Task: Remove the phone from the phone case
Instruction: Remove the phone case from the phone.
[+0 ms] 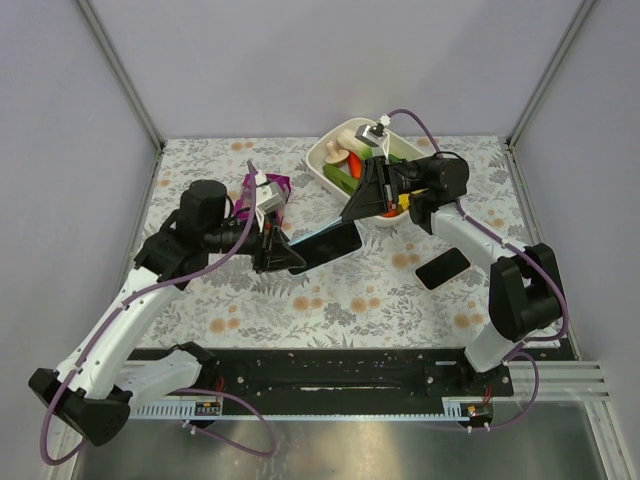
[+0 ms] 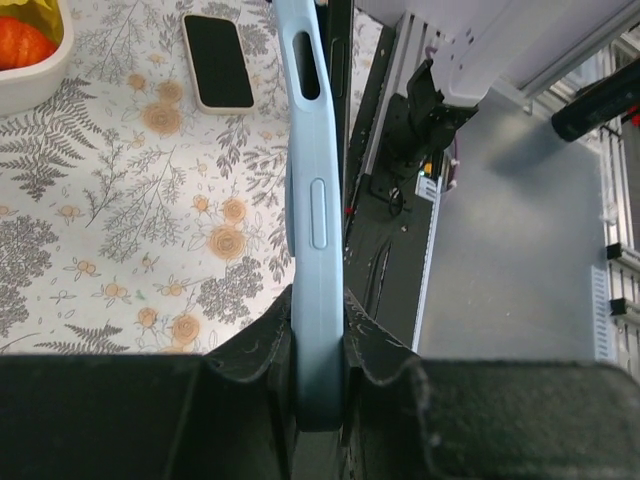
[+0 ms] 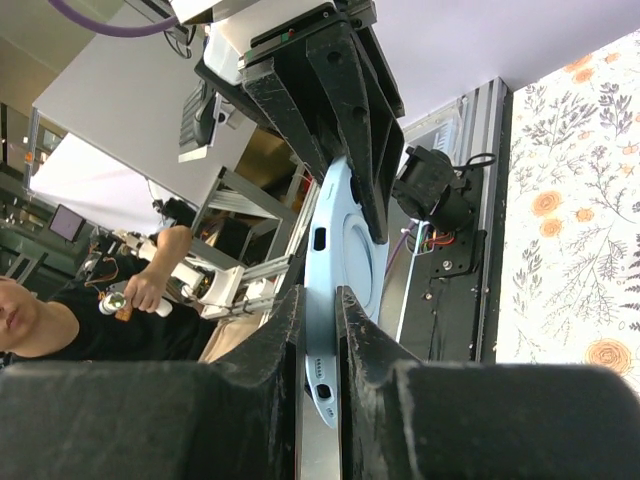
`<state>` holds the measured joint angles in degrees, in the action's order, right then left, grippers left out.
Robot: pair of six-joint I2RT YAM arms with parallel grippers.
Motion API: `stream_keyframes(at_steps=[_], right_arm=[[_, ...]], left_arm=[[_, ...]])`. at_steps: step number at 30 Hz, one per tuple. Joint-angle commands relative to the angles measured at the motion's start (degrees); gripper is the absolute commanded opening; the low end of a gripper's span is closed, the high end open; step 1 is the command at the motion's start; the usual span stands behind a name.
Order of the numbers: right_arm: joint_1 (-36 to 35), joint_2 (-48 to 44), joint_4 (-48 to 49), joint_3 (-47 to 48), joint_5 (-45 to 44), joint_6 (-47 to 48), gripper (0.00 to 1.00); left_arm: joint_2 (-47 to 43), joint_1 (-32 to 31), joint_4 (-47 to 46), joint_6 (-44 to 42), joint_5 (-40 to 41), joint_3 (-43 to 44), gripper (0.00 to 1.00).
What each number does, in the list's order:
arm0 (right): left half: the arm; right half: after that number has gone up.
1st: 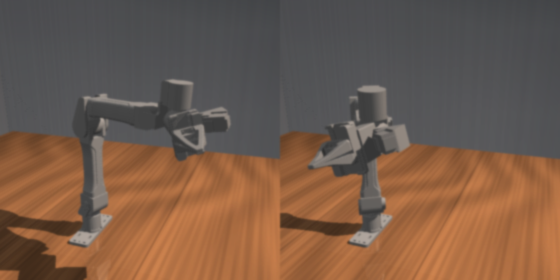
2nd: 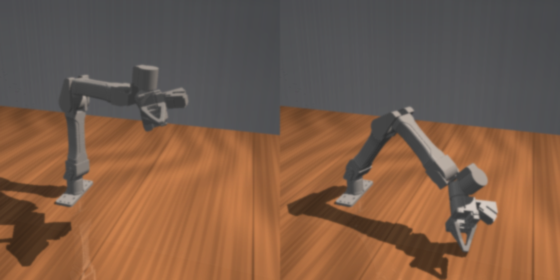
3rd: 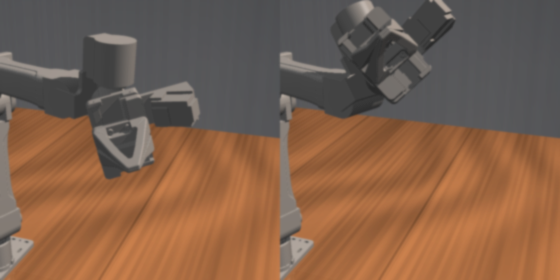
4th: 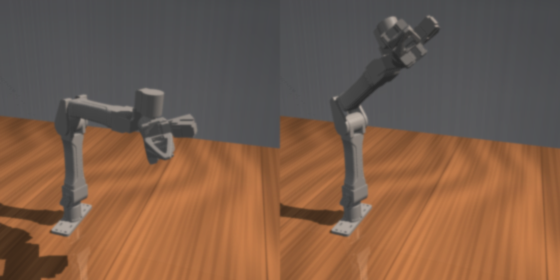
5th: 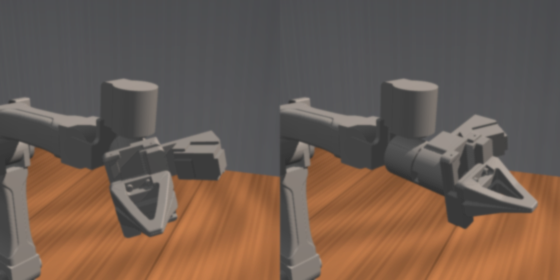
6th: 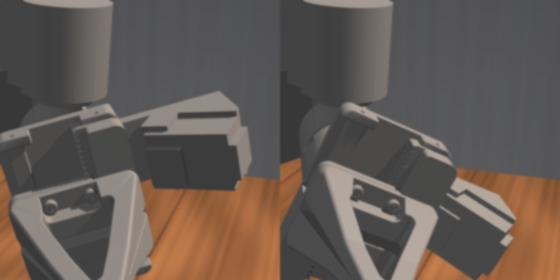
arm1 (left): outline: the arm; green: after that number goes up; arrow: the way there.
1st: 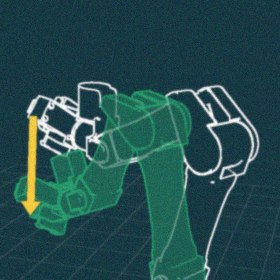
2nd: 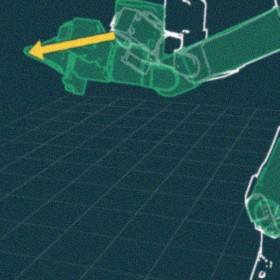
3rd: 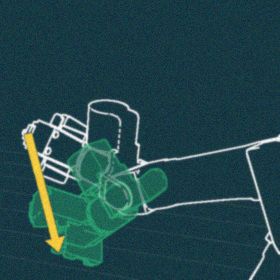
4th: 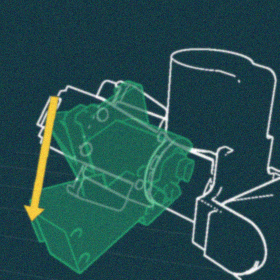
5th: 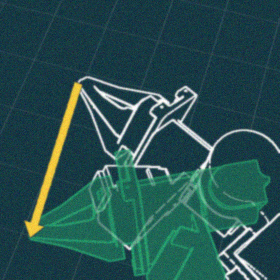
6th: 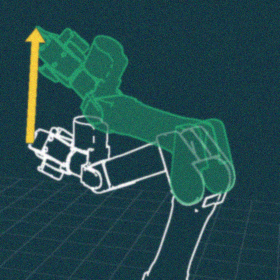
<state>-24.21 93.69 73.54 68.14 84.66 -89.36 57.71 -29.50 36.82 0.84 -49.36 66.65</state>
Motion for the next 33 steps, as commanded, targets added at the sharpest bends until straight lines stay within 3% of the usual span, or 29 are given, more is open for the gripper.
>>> stream_keyframes(at_steps=[1, 9, 11, 13, 20, 26, 29, 33], right_arm=[[-2.9, -0.2, 8.3, 0.3, 2.9, -2.0, 0.13], [-2.0, -1.3, 8.4, -1.3, 3.5, -1.2, 0.3], [-1.9, -1.6, 8.4, -1.8, 3.6, -0.9, 0.38], [-1.9, -1.7, 8.5, -2.1, 3.6, -0.9, 0.39], [-1.9, -2.5, 8.5, -3.4, 3.7, -0.5, 0.29], [-1.9, -2.7, 8.5, -2.8, 3.8, -0.7, 0.08], [-1.9, -2.8, 8.5, -2.5, 3.8, -1.5, 0.0], [-2.4, -2.5, 8.6, -1.8, 3.2, -2.3, 0.0]], left_arm=[[0.9, 1.5, -28.4, 8.1, 2.6, 1.2, 0.0], [1.3, 3.6, -31.6, 12.4, 5.2, 0.5, 0.0], [1.4, 3.9, -31.9, 13.2, 5.5, 1.0, 0.0], [1.7, 4.2, -32.6, 14.0, 5.9, 1.3, 0.0], [1.8, 5.1, -32.9, 14.4, 9.1, 1.2, 0.0], [2.4, 7.4, -36.6, 20.4, 10.3, -1.1, 0.0], [2.3, 8.1, -39.3, 19.9, 7.9, -1.4, 0.0], [2.3, 8.1, -44.5, 21.6, -1.7, -2.7, 0.0]])
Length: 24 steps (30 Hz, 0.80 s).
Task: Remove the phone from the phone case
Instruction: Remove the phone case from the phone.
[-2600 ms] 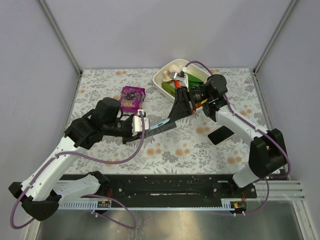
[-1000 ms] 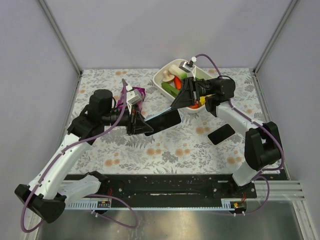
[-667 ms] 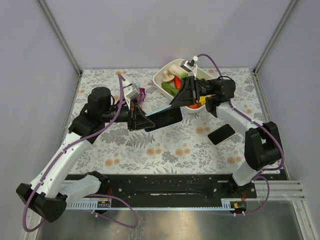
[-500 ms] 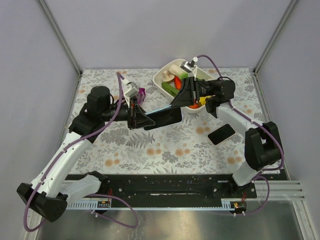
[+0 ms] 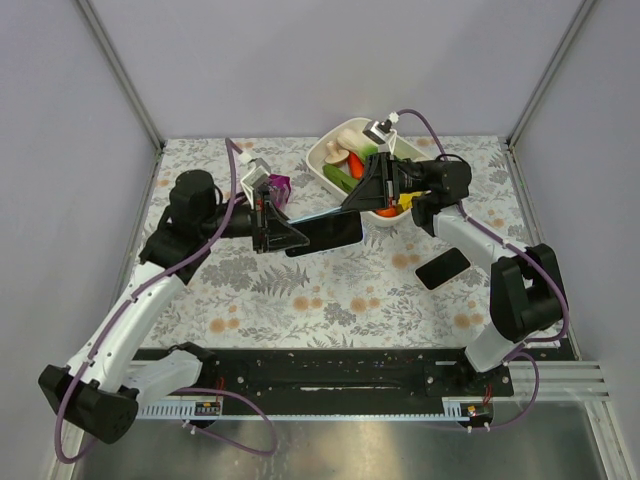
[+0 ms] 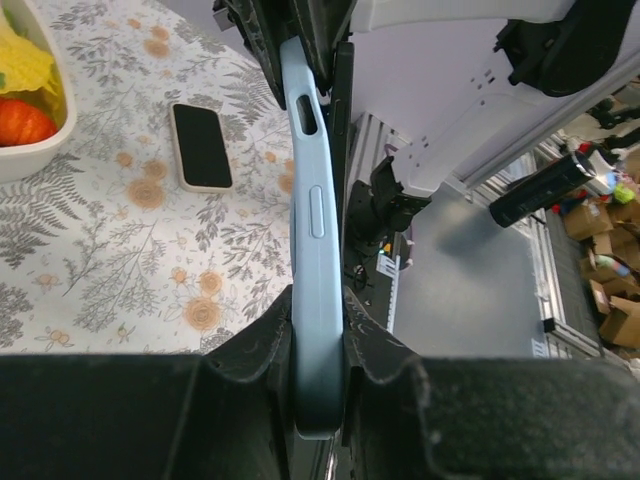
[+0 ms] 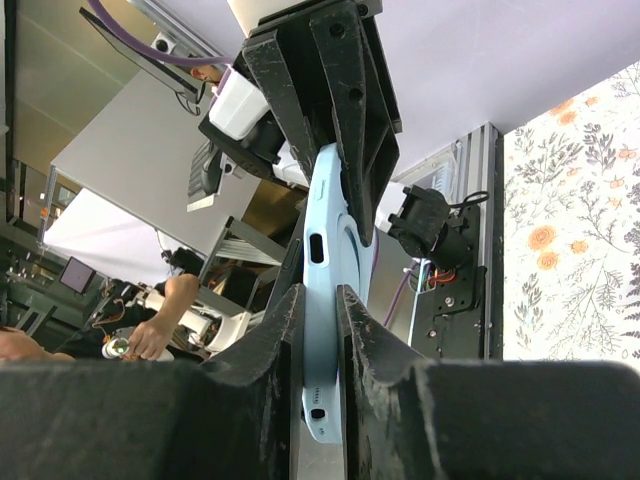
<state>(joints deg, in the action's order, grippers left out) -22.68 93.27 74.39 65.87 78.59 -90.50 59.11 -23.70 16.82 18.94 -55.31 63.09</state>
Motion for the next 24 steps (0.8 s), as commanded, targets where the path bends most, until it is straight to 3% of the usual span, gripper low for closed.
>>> stream_keyframes(at_steps=[1, 6, 11, 24], right_arm=[[-4.4, -2.0, 7.7, 0.9, 9.0, -1.3, 0.0], [-8.2, -0.2, 7.6, 3.6, 7.8, -2.2, 0.0], [-8.8, 1.8, 7.6, 3.8, 6.8, -1.4, 0.0], [-11.1, 3.8, 7.5, 0.3, 6.2, 2.1, 0.0]], left_arm=[[0.9, 2.1, -28.0, 5.9, 1.6, -0.1, 0.0], [2.1, 2.0, -57.7, 23.7, -4.2, -8.7, 0.0], [1.6, 2.0, -61.0, 26.2, -4.7, -9.6, 0.0], [2.0, 4.4, -81.8, 41.7, -1.9, -12.7, 0.0]])
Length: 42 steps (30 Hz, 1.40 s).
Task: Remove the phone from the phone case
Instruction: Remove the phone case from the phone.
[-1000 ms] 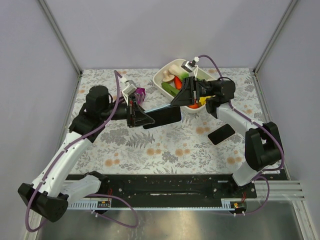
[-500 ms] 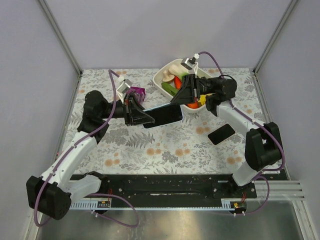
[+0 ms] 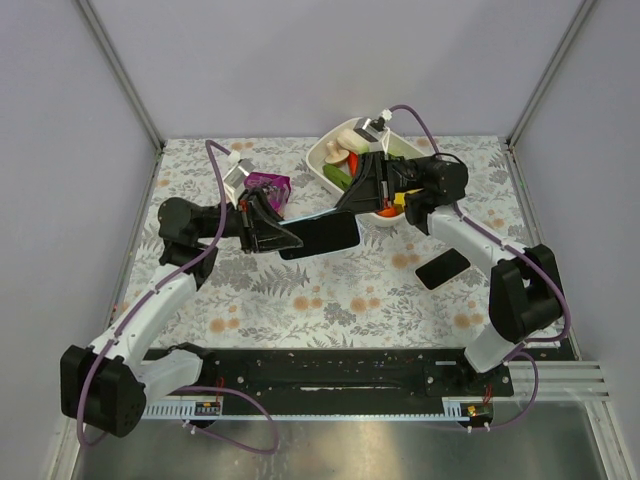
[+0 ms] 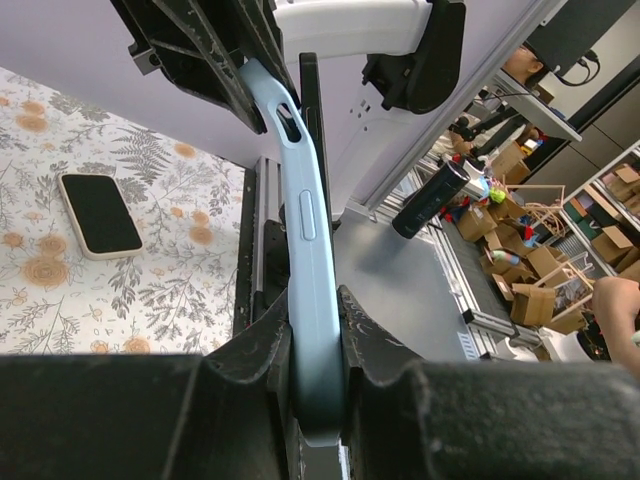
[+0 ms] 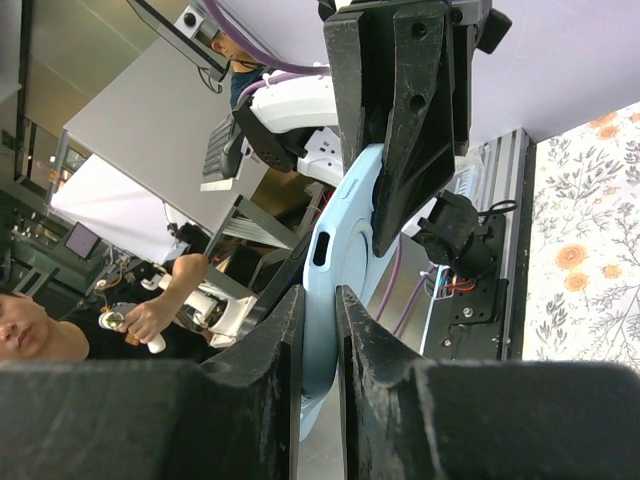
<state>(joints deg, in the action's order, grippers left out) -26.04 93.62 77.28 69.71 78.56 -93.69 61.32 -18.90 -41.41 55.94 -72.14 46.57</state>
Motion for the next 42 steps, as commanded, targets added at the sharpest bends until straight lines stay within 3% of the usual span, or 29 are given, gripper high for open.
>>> stream_keyframes(at_steps=[1, 20, 26, 27, 29, 33, 36, 42], right_arm=[[-7.7, 3.4, 4.7, -4.0, 6.2, 5.8, 0.0], [-9.0, 5.2, 4.4, -9.3, 6.1, 9.6, 0.0], [-9.1, 5.0, 4.5, -6.5, 7.1, 7.3, 0.01], [-8.7, 4.6, 4.6, -5.7, 7.2, 6.9, 0.04], [-8.0, 3.9, 4.5, -4.1, 8.0, 5.1, 0.22], [-5.7, 3.0, 4.7, -1.2, 9.8, 1.5, 0.32], [-4.5, 2.4, 4.9, -1.2, 11.4, -0.1, 0.5], [-1.2, 0.8, 5.1, -0.7, 14.0, -1.6, 0.54]], left_arm=[[-0.3, -0.4, -23.7, 4.9, 14.7, 4.0, 0.0], [0.4, 3.1, -23.2, 5.0, 21.2, 3.4, 0.0], [0.6, 3.0, -17.1, 2.2, 19.9, 5.0, 0.0], [0.3, 3.0, -15.4, 0.8, 19.1, 4.9, 0.0], [-0.3, 3.0, -13.1, -1.6, 18.0, 4.2, 0.0], [-1.4, 3.0, -6.9, -7.8, 15.6, 3.2, 0.0], [-1.8, 3.4, -3.9, -10.6, 15.6, 3.5, 0.0], [-1.8, 4.1, -0.1, -13.0, 15.1, 5.2, 0.0]])
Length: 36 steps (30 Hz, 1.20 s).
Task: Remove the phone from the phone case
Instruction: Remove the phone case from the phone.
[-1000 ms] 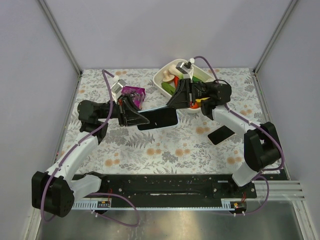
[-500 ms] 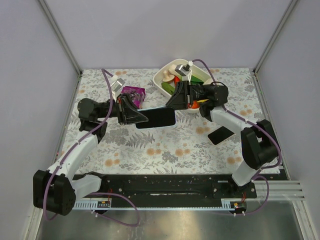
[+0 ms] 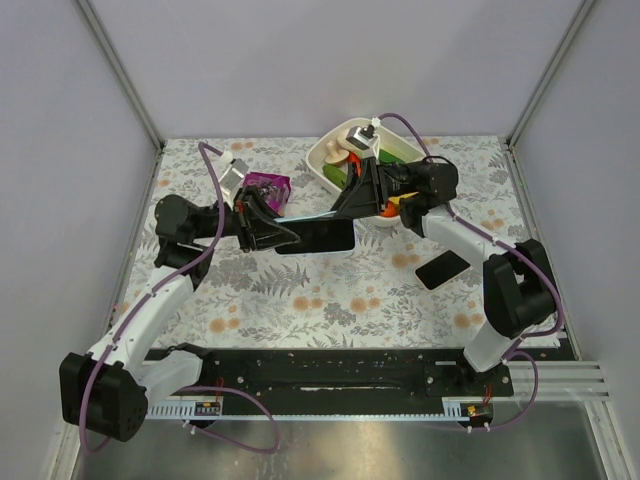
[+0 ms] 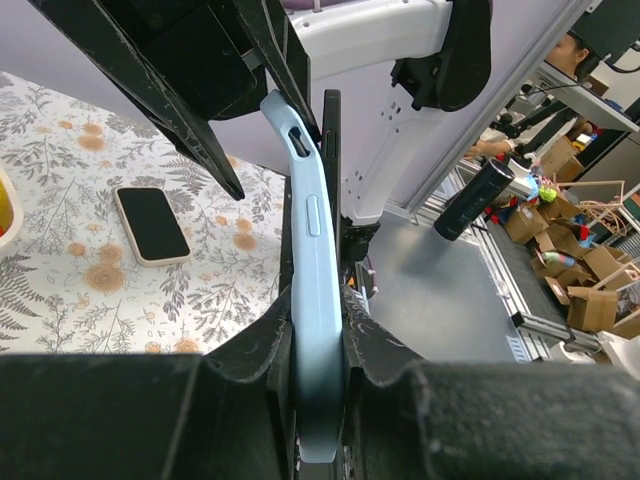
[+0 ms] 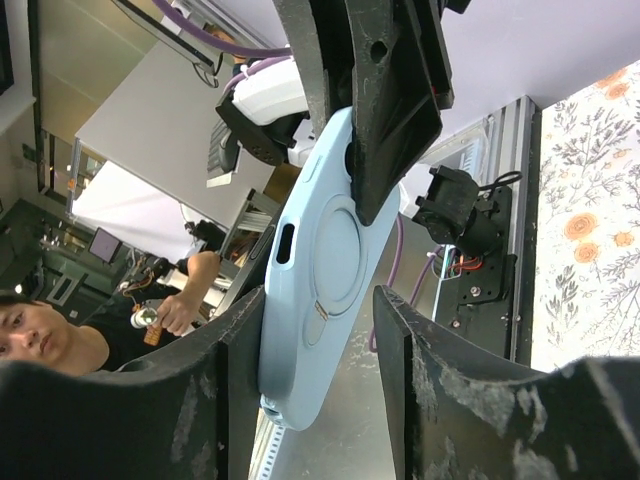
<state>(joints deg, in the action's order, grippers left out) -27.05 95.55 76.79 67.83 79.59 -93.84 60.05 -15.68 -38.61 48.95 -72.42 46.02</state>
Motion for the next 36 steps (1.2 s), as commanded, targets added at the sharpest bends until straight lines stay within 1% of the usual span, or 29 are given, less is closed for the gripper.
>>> stream_keyframes(at_steps=[1, 7, 12, 22, 23, 25, 27, 29, 30, 33, 35, 36], right_arm=[[0.4, -1.2, 5.6, 1.3, 13.2, -1.5, 0.54], [3.3, -0.9, 5.9, 4.1, 13.3, -3.9, 0.54], [5.3, 1.9, 5.9, 11.0, 13.3, -6.8, 0.52], [6.4, 6.6, 5.9, 24.3, 13.2, -12.6, 0.53], [6.8, 7.3, 5.9, 26.6, 13.3, -13.7, 0.53], [7.6, 9.0, 5.8, 33.0, 13.3, -15.9, 0.59], [8.4, 12.9, 5.7, 42.9, 13.3, -20.0, 0.62], [8.7, 16.6, 4.2, 53.2, 13.3, -22.0, 0.65], [8.7, 16.2, -1.4, 54.4, 13.2, -15.8, 0.66], [8.9, 16.9, -11.7, 61.8, 11.6, -7.2, 0.68], [9.3, 16.6, -24.3, 66.4, 9.7, 3.0, 0.68], [9.9, 16.6, -32.9, 69.8, 8.0, 10.9, 0.69]], left_arm=[[-0.5, 1.0, -2.3, -6.5, 15.5, 5.7, 0.0], [-0.5, 1.5, 2.2, -9.8, 15.5, 6.3, 0.0], [-0.7, 1.5, 3.6, -11.0, 12.9, 6.8, 0.0], [-1.1, 1.5, 4.9, -12.3, 10.1, 6.0, 0.0], [-1.1, 1.5, 4.9, -12.2, 9.9, 6.1, 0.0], [-0.9, 1.6, 4.3, -11.2, 9.3, 6.0, 0.0], [-0.6, 1.5, 2.1, -9.3, 8.4, 6.1, 0.0], [-0.3, 1.5, 2.6, -9.0, 7.7, 6.9, 0.0], [-0.2, 1.5, 2.9, -8.9, 7.1, 7.3, 0.0], [-0.1, 1.5, 4.4, -8.7, 6.6, 8.0, 0.0], [0.2, 1.5, 5.6, -8.9, 6.2, 8.3, 0.0], [0.2, 1.5, 6.9, -9.2, 6.2, 8.6, 0.0]])
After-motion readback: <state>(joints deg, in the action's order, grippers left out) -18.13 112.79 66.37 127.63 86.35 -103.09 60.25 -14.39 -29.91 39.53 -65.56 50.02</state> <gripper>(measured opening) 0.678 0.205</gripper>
